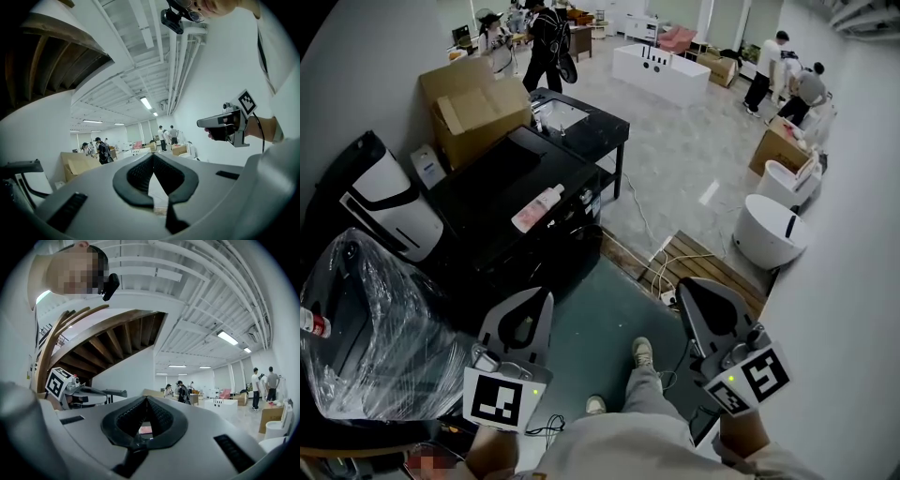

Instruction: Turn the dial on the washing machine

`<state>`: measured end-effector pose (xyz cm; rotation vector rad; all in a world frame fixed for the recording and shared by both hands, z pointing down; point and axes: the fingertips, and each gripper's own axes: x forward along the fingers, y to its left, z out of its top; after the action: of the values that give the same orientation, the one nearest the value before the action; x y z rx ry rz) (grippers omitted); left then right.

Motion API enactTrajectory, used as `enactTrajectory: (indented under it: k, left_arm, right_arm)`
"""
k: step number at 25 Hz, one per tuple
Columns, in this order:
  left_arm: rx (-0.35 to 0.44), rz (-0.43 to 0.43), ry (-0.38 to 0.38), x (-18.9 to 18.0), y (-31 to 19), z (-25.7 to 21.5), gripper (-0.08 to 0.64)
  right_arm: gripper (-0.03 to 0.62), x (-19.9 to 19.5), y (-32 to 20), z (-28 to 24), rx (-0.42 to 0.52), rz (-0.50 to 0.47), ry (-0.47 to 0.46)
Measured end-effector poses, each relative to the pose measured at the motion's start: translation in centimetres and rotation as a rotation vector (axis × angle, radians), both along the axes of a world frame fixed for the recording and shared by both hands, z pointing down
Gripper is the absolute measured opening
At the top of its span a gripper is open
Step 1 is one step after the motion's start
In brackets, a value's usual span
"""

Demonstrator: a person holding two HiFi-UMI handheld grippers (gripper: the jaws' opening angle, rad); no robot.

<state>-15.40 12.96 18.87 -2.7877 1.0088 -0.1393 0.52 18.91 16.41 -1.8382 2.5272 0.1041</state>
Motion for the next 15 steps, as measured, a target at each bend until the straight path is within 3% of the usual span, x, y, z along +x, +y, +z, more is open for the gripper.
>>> enactTrajectory:
  k: [15]
  left_arm:
    - [-0.036,-0.174,-0.102,8.1,-11.5,2.2,0.018]
  right_arm:
    - [0.028,9.7,-14.1,3.9,-0.11,-0.157,-0.002]
